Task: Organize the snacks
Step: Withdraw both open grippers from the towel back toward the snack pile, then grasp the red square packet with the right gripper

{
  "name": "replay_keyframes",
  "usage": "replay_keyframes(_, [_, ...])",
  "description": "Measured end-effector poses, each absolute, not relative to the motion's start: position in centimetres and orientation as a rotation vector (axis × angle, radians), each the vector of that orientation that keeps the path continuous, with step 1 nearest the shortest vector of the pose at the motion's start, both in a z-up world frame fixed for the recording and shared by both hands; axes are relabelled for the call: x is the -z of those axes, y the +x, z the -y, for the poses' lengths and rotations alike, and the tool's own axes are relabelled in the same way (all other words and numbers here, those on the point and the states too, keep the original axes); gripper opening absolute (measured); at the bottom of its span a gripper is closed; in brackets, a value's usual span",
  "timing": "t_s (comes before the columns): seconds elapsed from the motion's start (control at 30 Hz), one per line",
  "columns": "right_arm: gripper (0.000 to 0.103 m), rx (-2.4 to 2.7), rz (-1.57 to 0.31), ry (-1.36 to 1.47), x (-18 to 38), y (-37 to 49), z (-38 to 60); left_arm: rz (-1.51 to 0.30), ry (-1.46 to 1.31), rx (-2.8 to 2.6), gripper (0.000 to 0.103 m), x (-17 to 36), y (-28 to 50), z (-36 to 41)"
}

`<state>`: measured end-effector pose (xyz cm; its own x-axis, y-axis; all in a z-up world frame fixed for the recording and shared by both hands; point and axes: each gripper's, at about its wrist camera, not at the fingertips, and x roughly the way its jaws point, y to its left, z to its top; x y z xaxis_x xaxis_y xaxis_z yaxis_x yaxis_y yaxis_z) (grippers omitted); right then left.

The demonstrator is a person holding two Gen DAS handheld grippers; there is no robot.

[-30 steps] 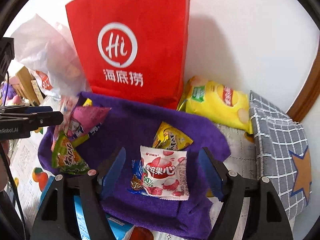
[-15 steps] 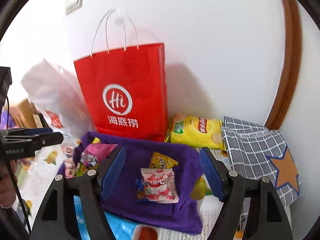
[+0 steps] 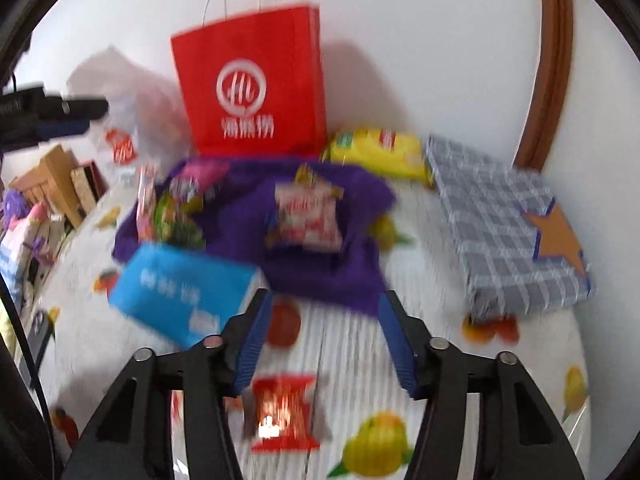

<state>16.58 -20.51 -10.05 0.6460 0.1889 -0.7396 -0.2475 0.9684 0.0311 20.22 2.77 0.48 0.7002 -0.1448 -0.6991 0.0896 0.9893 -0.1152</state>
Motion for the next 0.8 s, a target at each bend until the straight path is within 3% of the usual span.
replay_keyframes(0.37, [0.054,-0.308,-0.991,-0.09,17.2,12.8,19.6,-0.837,-0.066,0.103,0.062,1.9,13.9,-2.9])
replay_keyframes(0.63, [0.055,-0.259,-0.977,-0.147,19.1,12.6,18.6,-0.846,-0.055,0.099,0.062,2.6,11.1,-2.7])
replay_keyframes(0.8, [0.05,-0.253,-0.942,-0.135,19.0,11.9,18.8,-0.861,-0.052,0.108,0.062,3.9,10.2,-2.3])
